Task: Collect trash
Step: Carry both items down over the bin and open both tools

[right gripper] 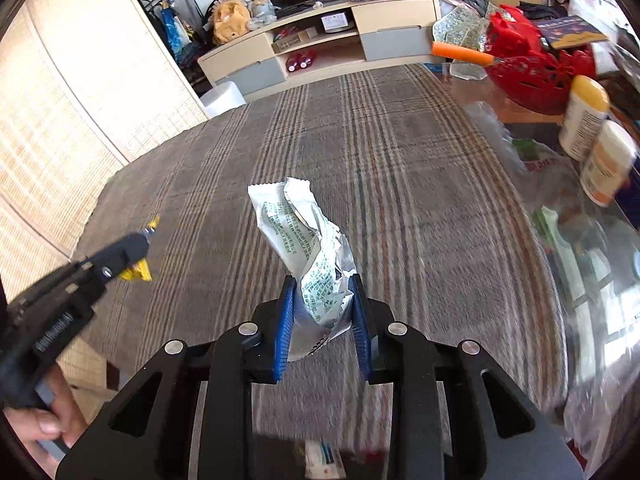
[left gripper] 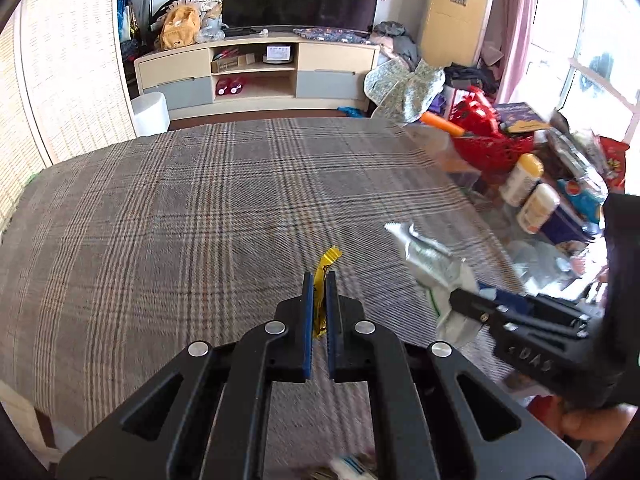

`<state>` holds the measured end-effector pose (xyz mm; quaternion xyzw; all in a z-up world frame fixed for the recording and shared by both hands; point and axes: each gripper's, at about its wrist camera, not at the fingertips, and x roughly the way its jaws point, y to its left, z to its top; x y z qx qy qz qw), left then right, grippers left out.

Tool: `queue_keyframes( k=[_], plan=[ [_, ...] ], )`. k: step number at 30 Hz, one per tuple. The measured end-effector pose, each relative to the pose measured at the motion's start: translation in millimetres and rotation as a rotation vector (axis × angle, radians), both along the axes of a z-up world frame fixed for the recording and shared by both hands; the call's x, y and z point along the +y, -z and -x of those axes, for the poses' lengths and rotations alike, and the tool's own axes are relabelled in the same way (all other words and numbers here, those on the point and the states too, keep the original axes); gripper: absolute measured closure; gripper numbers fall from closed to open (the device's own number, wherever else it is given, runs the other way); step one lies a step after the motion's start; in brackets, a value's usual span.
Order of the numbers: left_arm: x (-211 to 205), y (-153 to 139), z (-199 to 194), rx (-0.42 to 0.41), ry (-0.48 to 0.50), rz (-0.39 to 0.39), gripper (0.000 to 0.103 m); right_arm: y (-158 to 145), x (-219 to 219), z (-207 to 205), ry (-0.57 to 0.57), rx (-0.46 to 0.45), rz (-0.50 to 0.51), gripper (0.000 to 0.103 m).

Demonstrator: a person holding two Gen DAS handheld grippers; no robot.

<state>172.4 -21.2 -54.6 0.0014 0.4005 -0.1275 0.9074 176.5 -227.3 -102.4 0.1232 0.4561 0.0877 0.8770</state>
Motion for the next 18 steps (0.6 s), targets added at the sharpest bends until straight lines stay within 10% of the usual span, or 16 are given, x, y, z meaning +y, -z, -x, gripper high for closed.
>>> queue_keyframes(
  k=[18],
  plan=[
    [3, 43, 173, -0.023, 0.003, 0.023, 0.099, 12, -27, 150, 0.003, -0.053, 0.002, 0.075]
  ],
)
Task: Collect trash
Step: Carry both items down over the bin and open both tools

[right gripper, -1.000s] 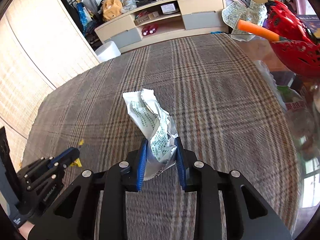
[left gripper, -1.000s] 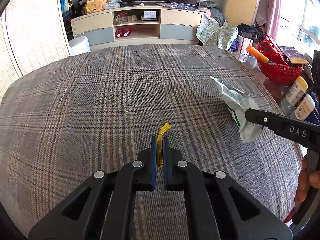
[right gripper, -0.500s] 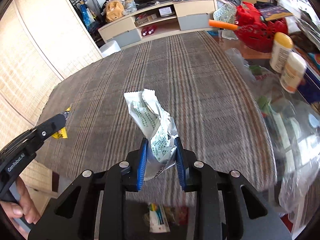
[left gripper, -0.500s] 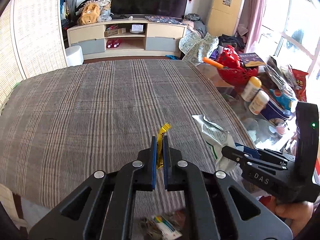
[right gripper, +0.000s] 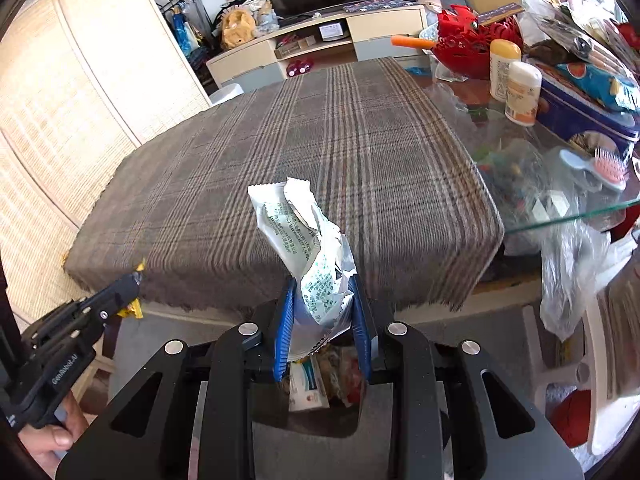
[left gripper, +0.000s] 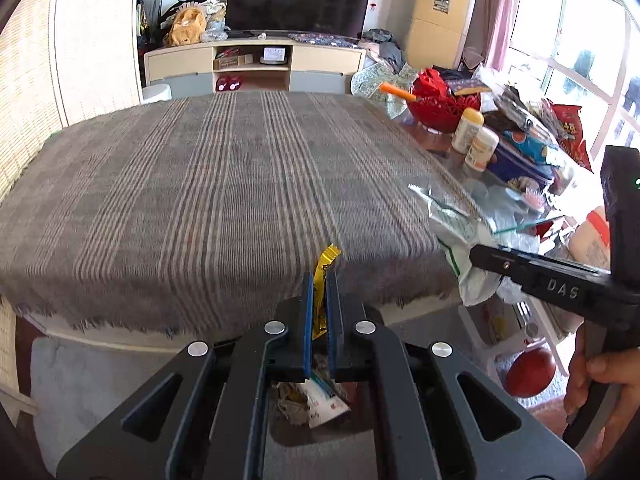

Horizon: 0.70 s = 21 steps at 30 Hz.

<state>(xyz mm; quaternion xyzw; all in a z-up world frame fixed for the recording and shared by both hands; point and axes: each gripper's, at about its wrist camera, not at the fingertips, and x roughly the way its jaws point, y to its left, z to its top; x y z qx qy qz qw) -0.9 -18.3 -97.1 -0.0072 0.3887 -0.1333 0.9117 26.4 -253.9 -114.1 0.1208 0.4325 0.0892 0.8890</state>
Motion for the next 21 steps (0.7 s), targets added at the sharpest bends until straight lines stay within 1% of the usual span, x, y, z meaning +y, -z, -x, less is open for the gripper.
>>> queue_keyframes(
  k=[4, 8, 13, 18, 19, 21],
  plan=[
    [2, 22, 18, 0.042, -0.005, -0.013, 0.099, 16, 5, 17, -0.015, 0.021, -0.015, 0.075],
    [6, 42, 30, 0.083, -0.009, -0.012, 0.099, 33, 11, 24, -0.03, 0.059, -0.023, 0.075],
    [8, 73, 33, 0.143, -0.03, -0.036, 0.098, 54, 18, 27, -0.033, 0.104, -0.036, 0.075],
    [5, 102, 30, 0.218, -0.02, -0.004, 0.098, 80, 26, 25, -0.028, 0.166, -0.036, 0.074],
    [2, 111, 28, 0.244, -0.011, -0.002, 0.098, 86, 28, 24, -0.029, 0.18, -0.04, 0.074],
    [-3, 122, 26, 0.27, 0.005, -0.013, 0.098, 101, 32, 20, -0.029, 0.22, -0.038, 0.074]
  ],
)
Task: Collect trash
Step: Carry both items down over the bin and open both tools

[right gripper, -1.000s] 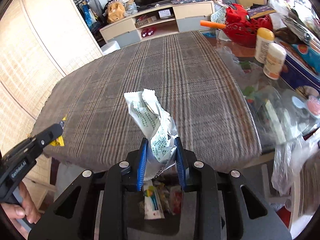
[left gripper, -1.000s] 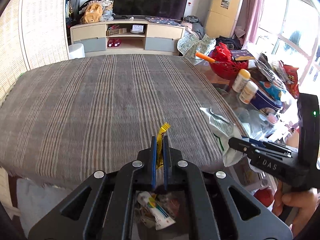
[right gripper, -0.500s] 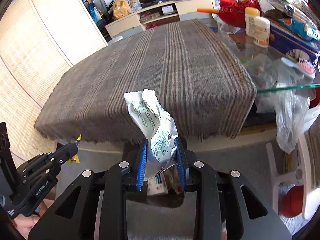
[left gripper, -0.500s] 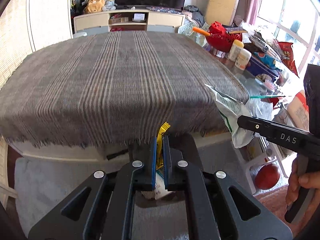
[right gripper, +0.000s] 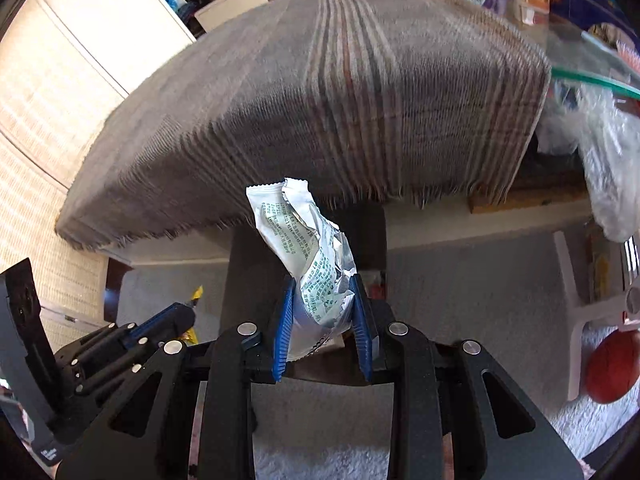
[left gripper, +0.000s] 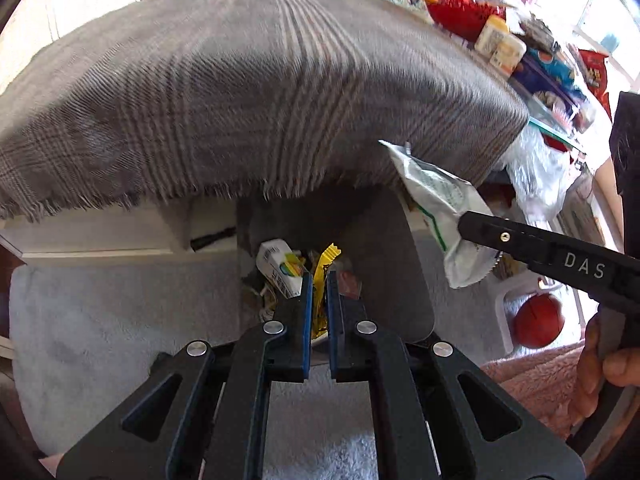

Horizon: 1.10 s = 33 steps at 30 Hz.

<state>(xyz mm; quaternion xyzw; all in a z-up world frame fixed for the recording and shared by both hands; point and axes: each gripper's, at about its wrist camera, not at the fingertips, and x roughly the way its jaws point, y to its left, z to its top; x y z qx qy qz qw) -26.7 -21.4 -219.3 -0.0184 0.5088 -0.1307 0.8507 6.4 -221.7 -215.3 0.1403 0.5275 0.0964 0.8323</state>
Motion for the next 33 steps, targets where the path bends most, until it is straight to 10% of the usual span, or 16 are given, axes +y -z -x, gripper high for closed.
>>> queue_keyframes(
  k=[10, 24, 33],
  plan=[
    [-9, 44, -28, 0.168, 0.023, 0.024, 0.097, 34, 11, -17, -0.004, 0.095, 0.059, 0.074],
    [-8, 51, -37, 0.178, 0.003, -0.002, 0.082, 43, 14, -27, 0.023, 0.115, 0.039, 0.058],
    [3, 39, -33, 0.157, -0.023, 0.02, 0.054, 29, -3, -20, 0.087, 0.073, 0.017, 0.045]
  ],
)
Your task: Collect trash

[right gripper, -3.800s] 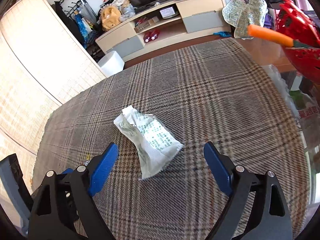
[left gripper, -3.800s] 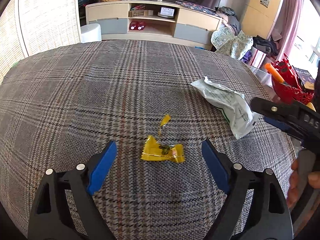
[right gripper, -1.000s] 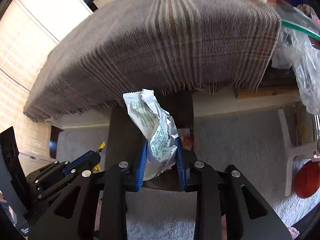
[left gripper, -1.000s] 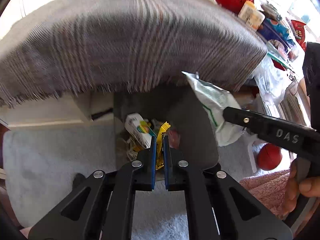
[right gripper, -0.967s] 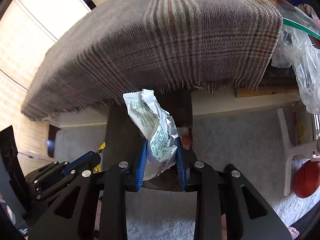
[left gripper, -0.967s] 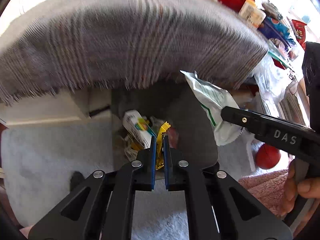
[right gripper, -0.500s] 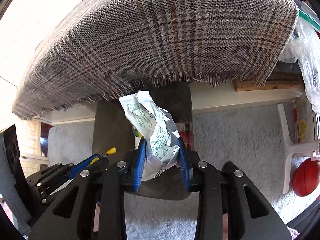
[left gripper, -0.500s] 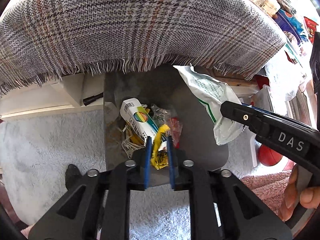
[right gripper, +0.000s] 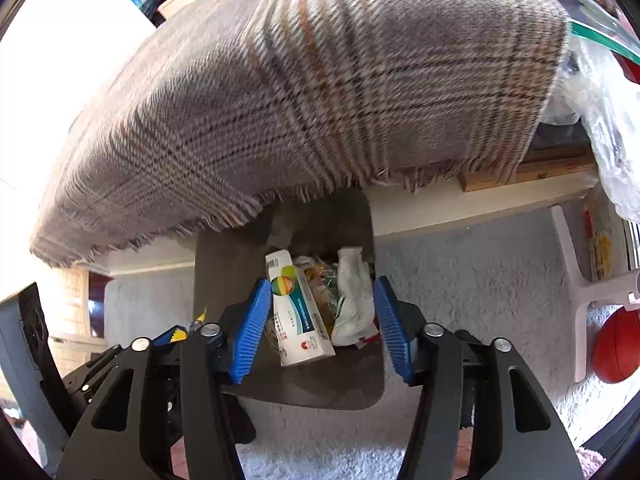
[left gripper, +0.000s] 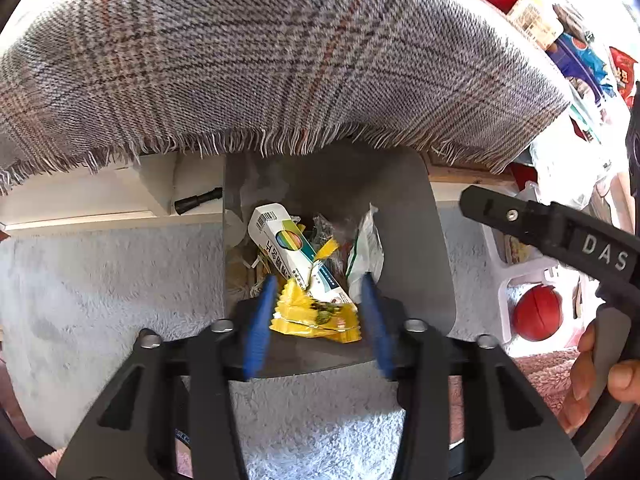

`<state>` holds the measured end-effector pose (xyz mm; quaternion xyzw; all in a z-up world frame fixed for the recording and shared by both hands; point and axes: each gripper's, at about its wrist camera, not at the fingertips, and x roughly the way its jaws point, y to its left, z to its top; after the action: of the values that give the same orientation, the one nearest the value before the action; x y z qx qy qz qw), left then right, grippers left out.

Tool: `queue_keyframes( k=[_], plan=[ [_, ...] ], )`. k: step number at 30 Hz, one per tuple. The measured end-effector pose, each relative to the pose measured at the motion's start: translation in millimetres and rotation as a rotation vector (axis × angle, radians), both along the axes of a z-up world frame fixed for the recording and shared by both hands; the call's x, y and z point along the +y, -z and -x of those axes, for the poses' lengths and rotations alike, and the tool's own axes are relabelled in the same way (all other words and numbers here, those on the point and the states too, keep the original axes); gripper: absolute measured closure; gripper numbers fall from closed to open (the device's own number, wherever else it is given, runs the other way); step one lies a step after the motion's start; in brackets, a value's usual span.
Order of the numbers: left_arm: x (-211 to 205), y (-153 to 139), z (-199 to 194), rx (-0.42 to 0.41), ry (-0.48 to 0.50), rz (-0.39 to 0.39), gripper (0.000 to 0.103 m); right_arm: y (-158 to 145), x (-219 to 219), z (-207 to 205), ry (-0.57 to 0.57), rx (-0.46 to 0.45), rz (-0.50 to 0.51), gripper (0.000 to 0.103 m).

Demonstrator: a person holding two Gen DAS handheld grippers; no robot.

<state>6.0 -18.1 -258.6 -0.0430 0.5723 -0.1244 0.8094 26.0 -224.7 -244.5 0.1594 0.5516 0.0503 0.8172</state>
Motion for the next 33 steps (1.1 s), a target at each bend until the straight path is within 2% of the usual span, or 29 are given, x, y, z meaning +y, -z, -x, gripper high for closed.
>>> queue_keyframes(
  k=[3, 8, 10, 11, 13, 14, 19, 22, 25, 30, 33],
  plan=[
    [5, -8, 4, -0.018, -0.012, 0.011, 0.038, -7, -7, 5, 0.019, -0.016, -0.006, 0.043],
    [6, -22, 11, -0.052, -0.014, 0.024, 0.023, -21, -17, 13, 0.039, -0.048, -0.016, 0.038],
    [8, -33, 17, -0.085, -0.012, 0.01, 0.011, -30, -21, 18, 0.051, -0.077, -0.015, 0.024],
    [8, -38, 20, -0.105, -0.012, 0.005, 0.008, -36, -24, 21, 0.059, -0.1, -0.014, 0.019],
    [12, -52, 25, -0.134, -0.008, 0.002, 0.008, -47, -28, 26, 0.065, -0.142, -0.008, 0.005],
    [14, -60, 27, -0.147, -0.007, 0.007, 0.008, -56, -29, 28, 0.059, -0.16, -0.003, 0.003],
    [29, -115, 34, -0.272, -0.029, 0.012, 0.008, -109, -34, 41, 0.03, -0.299, 0.063, 0.003],
    [38, -153, 41, -0.376, -0.044, 0.002, 0.008, -145, -29, 54, -0.004, -0.43, 0.133, 0.003],
    [48, -183, 50, -0.49, -0.082, -0.05, 0.008, -178, -24, 70, -0.03, -0.566, 0.211, 0.003],
    [65, -216, 58, -0.63, -0.138, -0.074, 0.008, -206, -30, 84, 0.032, -0.697, 0.282, 0.003],
    [69, -227, 66, -0.706, -0.14, -0.075, 0.008, -211, -40, 91, 0.084, -0.743, 0.278, 0.003]
  ],
)
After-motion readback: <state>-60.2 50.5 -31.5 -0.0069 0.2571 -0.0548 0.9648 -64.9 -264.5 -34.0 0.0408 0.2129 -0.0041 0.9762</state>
